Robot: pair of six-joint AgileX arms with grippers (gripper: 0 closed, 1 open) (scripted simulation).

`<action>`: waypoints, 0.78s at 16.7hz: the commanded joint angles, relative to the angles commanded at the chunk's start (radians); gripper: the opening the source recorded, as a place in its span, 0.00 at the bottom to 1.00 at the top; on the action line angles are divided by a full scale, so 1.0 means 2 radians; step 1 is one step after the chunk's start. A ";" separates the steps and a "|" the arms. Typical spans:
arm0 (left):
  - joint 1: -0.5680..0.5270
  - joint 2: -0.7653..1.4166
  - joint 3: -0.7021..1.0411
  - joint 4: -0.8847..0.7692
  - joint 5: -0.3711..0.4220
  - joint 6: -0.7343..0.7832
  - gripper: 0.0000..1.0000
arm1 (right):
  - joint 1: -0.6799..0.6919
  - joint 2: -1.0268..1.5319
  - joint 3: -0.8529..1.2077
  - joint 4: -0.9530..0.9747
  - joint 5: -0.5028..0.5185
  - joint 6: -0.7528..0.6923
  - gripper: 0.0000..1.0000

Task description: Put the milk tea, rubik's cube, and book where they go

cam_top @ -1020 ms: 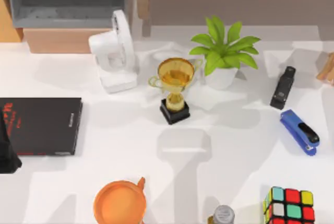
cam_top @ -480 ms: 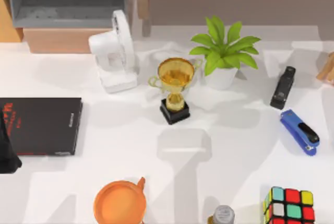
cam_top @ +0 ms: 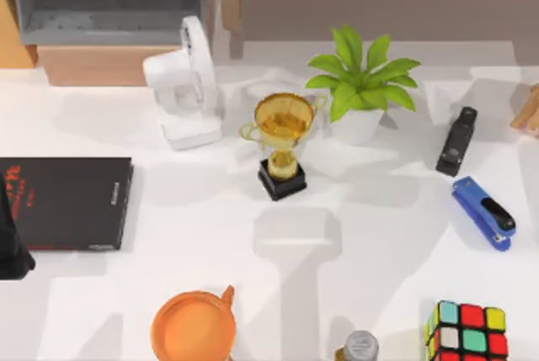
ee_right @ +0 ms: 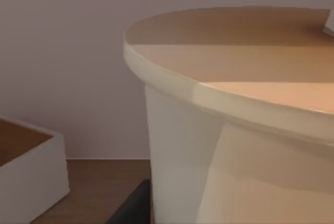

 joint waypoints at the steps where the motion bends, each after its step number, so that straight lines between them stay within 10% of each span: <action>1: 0.000 0.000 0.000 0.000 0.000 0.000 1.00 | 0.000 -0.001 -0.002 0.000 0.000 0.000 0.00; 13: 0.000 0.000 0.000 0.000 0.000 0.000 1.00 | -0.011 -0.144 -0.176 0.031 -0.013 0.001 0.00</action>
